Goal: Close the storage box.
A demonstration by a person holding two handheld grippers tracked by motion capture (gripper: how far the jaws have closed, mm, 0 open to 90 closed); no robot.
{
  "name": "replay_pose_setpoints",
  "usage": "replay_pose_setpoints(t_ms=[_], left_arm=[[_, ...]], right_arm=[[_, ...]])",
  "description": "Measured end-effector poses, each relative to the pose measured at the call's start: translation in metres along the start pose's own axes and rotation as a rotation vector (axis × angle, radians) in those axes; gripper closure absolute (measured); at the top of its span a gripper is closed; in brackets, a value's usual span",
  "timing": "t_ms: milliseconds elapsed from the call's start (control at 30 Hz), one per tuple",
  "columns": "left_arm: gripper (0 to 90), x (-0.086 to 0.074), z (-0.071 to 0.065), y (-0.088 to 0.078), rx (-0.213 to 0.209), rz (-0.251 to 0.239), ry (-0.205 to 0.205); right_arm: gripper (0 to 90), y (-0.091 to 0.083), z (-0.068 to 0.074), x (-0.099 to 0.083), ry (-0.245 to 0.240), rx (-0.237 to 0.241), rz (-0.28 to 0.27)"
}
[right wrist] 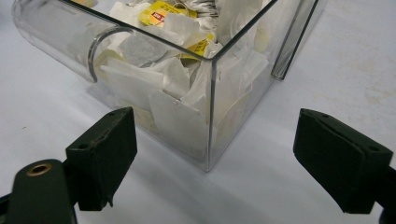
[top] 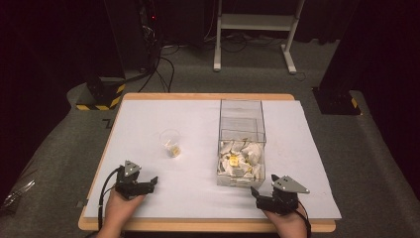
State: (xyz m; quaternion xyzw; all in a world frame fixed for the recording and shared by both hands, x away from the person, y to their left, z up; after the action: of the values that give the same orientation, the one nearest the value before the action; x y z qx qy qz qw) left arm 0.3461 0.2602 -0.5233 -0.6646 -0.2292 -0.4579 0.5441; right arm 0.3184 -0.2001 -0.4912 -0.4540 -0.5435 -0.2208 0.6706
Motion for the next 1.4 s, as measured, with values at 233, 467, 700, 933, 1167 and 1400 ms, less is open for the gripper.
replay_pose_setpoints(t_ms=[233,467,700,933,1167,1400], left_arm=[[12.2,-0.0001,-0.0006,-0.0005,0.004,0.0,0.002],[12.5,-0.0001,-0.0008,-0.0007,0.007,-0.001,0.011],[12.5,0.0,-0.0006,-0.0005,0.008,-0.002,0.011],[12.5,0.0,-0.0007,-0.0005,0.008,-0.002,0.012],[12.5,-0.0001,-0.0008,-0.0004,0.005,0.0,0.004],[12.3,-0.0003,-0.0001,-0.0001,-0.003,0.002,-0.005]], right_arm=[[13.3,0.0064,0.0001,0.0001,0.002,-0.01,0.003],[13.3,0.0077,0.0004,0.0003,0.005,-0.021,0.004],[13.3,0.0097,-0.0005,0.0,0.011,-0.033,0.0],[12.5,0.0108,0.0002,0.0012,-0.001,-0.03,-0.012],[12.4,0.0105,0.0011,0.0031,-0.001,-0.042,-0.027],[12.4,0.0102,-0.0007,0.0058,-0.009,-0.062,-0.048]])
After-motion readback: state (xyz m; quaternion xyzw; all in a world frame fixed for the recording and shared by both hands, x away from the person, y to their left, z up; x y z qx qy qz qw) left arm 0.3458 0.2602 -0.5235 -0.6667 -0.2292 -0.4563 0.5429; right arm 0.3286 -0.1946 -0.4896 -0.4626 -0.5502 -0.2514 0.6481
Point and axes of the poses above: each handheld gripper's, and its own axes: y roughly forward along the jaws, x roughly out of its top, z roughly to its left, the point moved 2 cm from there along y, roughly forward along the jaws, and after that the axes turned 12 degrees about -z, right-handed, at the moved point
